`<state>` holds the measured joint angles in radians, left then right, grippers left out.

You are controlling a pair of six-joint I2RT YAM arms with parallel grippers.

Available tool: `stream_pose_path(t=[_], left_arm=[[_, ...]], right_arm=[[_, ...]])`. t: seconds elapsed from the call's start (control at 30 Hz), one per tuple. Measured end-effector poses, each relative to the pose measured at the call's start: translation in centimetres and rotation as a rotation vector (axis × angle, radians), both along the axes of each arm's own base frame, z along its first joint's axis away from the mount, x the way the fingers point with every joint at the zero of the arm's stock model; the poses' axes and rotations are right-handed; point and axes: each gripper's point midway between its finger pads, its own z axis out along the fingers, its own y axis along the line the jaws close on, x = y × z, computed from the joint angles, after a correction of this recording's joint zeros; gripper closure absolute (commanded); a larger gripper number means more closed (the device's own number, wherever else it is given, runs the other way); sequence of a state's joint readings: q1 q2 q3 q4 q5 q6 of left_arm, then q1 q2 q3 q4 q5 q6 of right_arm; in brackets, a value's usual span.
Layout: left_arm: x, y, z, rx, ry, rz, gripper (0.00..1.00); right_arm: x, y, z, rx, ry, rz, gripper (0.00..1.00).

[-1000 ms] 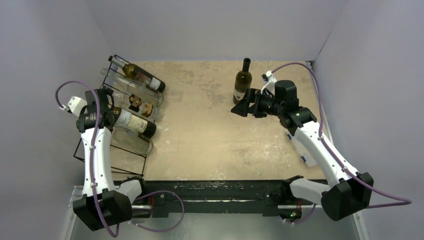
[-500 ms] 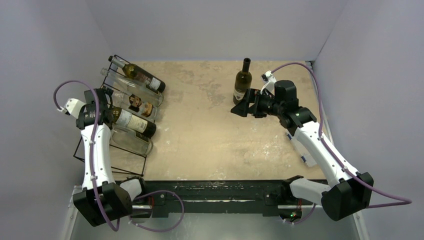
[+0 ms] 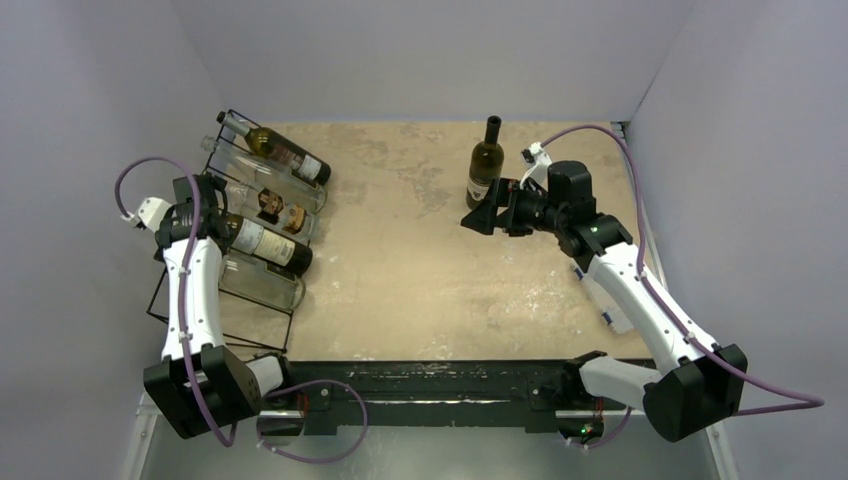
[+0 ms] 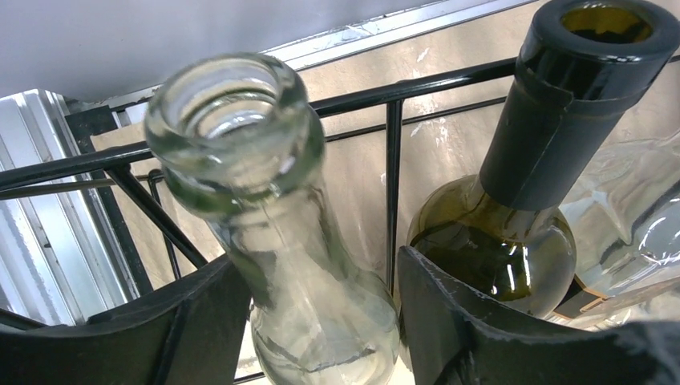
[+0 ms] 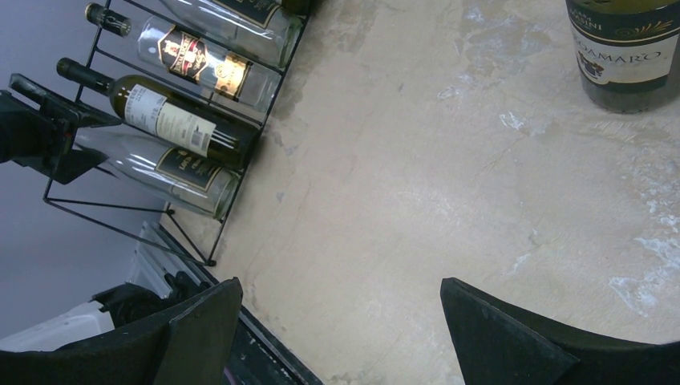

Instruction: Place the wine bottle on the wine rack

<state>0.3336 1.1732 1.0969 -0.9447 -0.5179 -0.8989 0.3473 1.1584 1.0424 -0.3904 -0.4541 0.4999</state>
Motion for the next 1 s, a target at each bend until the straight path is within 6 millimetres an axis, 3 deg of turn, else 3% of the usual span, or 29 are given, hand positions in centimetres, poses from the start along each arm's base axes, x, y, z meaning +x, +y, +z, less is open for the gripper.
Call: stream_pose_path(t=[0.37,0.6,1.0], left_arm=[[-0.6,-0.6,-0.8,-0.029,0.032,-0.011,0.14],[-0.7,-0.9,-0.3,-0.033,0.01,-0.022,0.0],[-2.2,-2.1,2.3,-0.015,-0.072,-0.09,0.0]], right_arm=[[-0.2,0.3,-0.2,-0.018,-0.004,0.009,0.02],[-0.3,0.2,-0.4,-0.023,0.0,0.007,0.02],[-0.2,-0.3,0.1,-0.04,-0.005,-0.021,0.02]])
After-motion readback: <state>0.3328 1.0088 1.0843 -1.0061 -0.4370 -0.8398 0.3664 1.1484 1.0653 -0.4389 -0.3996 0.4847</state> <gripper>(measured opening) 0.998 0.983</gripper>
